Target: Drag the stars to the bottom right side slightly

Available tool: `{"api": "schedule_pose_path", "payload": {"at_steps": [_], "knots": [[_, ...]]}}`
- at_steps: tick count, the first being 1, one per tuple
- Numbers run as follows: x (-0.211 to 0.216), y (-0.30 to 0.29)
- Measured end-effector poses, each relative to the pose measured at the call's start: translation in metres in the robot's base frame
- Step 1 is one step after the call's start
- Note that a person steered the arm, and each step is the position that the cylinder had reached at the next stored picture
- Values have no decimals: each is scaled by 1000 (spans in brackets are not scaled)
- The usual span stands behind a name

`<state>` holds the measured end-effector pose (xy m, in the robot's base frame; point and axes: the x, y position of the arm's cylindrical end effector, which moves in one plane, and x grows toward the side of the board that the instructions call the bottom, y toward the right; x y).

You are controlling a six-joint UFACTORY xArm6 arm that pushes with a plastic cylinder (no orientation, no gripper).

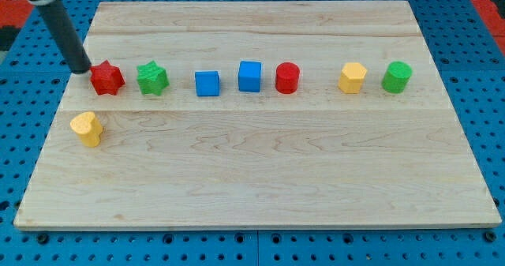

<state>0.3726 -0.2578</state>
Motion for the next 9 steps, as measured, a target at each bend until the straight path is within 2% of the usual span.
{"api": "schedule_pose_path", "payload": {"at_steps": [1,2,3,5,6,7,8,9], "knots": [[18,35],[24,24],[-2,26],[20,91],[-4,66],[-14,101],[-11,111],[-34,120]]}}
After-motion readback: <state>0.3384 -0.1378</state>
